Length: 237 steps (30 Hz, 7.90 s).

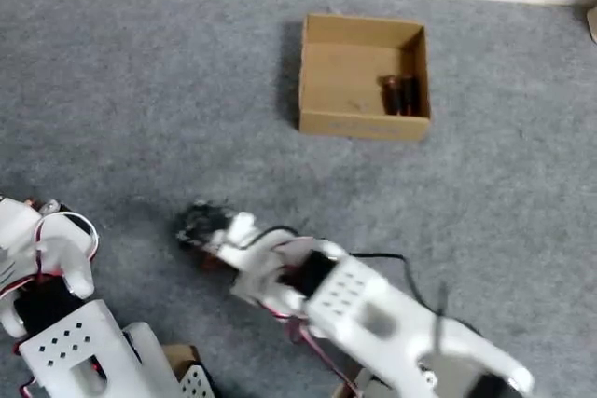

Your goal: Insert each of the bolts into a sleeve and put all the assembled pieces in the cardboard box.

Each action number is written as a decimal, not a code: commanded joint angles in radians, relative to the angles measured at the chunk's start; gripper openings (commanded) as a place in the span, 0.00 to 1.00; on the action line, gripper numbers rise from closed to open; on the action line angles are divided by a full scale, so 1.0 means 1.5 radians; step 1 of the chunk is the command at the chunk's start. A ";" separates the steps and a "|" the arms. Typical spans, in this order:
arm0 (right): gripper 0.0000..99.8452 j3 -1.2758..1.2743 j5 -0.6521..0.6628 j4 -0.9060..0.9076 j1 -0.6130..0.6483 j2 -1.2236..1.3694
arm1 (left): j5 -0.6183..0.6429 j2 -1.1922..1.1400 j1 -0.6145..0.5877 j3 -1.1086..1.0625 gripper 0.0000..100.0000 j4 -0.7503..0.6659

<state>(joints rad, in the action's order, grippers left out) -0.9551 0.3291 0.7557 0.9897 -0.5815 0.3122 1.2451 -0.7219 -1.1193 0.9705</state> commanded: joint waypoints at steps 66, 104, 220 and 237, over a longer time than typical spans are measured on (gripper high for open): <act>0.20 -0.299 0.118 0.197 -0.567 -0.482 | -0.005 0.013 0.291 -0.214 0.00 -0.306; 0.18 -0.298 0.073 0.057 -0.486 -0.161 | -0.005 0.013 0.291 -0.214 0.00 -0.306; 0.00 -0.059 -0.012 0.263 -0.583 -0.453 | -0.005 0.013 0.303 -0.221 0.00 -0.308; 0.00 -0.258 -0.026 0.132 -0.458 -0.825 | 0.172 0.013 0.673 -0.005 0.00 -0.474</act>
<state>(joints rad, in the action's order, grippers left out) -1.2927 0.3000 1.1193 0.2685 -1.8151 0.4381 1.2451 0.2248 -1.2252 0.3475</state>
